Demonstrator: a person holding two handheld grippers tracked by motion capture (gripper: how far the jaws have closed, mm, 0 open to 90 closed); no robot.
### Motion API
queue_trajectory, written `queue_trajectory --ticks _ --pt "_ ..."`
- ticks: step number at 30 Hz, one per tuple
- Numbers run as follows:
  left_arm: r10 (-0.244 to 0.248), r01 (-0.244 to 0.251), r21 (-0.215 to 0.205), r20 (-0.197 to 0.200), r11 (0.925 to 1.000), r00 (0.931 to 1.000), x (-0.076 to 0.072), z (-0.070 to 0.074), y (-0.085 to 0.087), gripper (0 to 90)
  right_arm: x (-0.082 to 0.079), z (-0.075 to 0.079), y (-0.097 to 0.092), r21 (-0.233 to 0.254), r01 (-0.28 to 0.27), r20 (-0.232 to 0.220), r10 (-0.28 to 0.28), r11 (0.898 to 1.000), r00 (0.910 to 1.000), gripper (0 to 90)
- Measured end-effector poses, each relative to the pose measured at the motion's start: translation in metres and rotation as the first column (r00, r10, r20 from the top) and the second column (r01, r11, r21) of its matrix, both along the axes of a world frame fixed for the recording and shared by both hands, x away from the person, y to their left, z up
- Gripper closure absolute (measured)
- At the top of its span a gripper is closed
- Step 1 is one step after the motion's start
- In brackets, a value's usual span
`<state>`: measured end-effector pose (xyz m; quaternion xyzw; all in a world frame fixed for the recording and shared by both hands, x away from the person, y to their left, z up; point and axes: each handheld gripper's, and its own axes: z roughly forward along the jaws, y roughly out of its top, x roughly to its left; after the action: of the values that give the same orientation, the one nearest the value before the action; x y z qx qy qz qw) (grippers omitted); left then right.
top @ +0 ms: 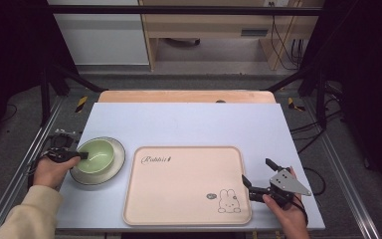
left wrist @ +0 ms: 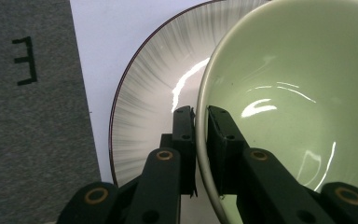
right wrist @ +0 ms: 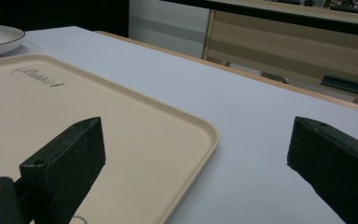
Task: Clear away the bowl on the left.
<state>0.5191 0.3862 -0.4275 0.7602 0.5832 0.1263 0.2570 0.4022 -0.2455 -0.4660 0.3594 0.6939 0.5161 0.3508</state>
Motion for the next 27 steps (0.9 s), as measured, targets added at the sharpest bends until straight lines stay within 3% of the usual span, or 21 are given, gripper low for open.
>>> queue_trajectory --ticks 3,6,9,15,20,27 --pt "0.011 -0.011 -0.020 0.001 0.9997 0.9999 -0.001 0.000 0.001 82.7 0.000 0.000 0.000 0.001 0.001 -0.001 -0.001 1.000 1.0000 4.2" --pt "0.023 -0.022 -0.070 0.008 0.9973 0.9997 -0.002 0.001 0.002 83.9 0.000 0.000 0.000 0.002 0.001 0.000 -0.001 1.000 1.0000 4.2" --pt "0.006 -0.005 -0.070 0.005 0.9976 1.0000 -0.003 0.004 0.000 84.1 0.000 0.001 0.000 0.005 0.002 0.001 -0.002 1.000 1.0000 4.2" --pt "-0.010 0.012 -0.056 0.045 0.9984 0.9990 -0.007 0.015 -0.009 82.9 -0.001 0.002 -0.002 0.014 0.007 0.003 -0.007 1.000 1.0000 4.2" --pt "-0.050 0.056 -0.064 0.094 0.9964 0.9944 -0.010 0.032 -0.023 83.1 0.001 0.001 -0.001 0.013 0.007 0.002 -0.007 1.000 1.0000 4.1" --pt "-0.103 0.113 -0.076 0.116 0.9907 0.9878 -0.008 0.049 -0.044 83.1 0.000 0.001 -0.005 0.024 0.018 0.011 -0.019 1.000 0.9998 3.4"
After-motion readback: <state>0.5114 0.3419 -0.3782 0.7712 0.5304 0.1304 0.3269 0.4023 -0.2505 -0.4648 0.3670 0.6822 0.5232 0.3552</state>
